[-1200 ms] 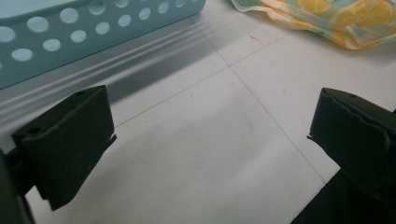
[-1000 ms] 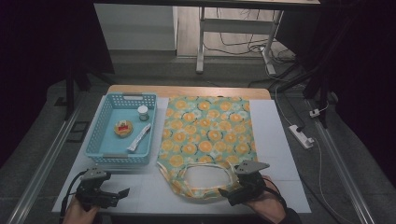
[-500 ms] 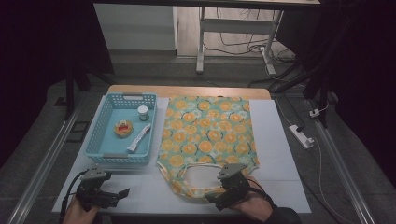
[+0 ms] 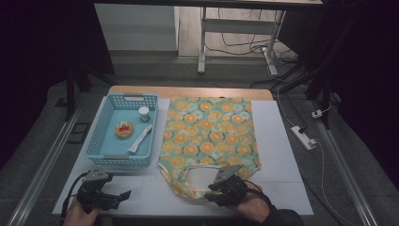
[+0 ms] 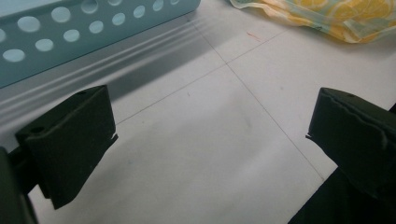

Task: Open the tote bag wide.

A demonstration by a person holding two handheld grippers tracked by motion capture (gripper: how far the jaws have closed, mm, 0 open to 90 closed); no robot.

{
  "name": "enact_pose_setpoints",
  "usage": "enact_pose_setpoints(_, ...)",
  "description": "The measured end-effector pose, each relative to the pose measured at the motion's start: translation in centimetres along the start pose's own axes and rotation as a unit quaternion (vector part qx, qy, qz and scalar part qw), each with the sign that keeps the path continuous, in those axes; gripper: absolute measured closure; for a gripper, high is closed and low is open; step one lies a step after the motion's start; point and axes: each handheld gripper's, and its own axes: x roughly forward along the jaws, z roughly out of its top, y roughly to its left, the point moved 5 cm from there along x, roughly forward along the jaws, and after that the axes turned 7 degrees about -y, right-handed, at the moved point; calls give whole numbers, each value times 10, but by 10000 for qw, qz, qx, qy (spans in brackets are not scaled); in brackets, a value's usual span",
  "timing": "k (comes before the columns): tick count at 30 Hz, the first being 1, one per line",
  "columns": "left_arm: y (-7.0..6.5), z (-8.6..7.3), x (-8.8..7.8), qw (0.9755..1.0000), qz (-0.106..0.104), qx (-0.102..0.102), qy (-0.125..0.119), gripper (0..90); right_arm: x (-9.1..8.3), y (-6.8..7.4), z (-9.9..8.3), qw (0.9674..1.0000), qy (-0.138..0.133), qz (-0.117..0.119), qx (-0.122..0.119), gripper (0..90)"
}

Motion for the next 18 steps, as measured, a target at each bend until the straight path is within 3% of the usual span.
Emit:
enact_pose_setpoints(3, 0, 0, 0, 10000, -1, 10, 11, 9, 0, -2, 1, 10000, 27, -33, -29, 666)
enact_pose_setpoints(8, 0, 0, 0, 10000, -12, 10, 20, 10, 0, -3, 1, 9998, 156, -72, -123, 888)
enact_pose_setpoints(18, 0, 0, 1, 10000, -16, -18, 13, 11, -15, -9, 14, 9998, -203, 0, 65, 896)
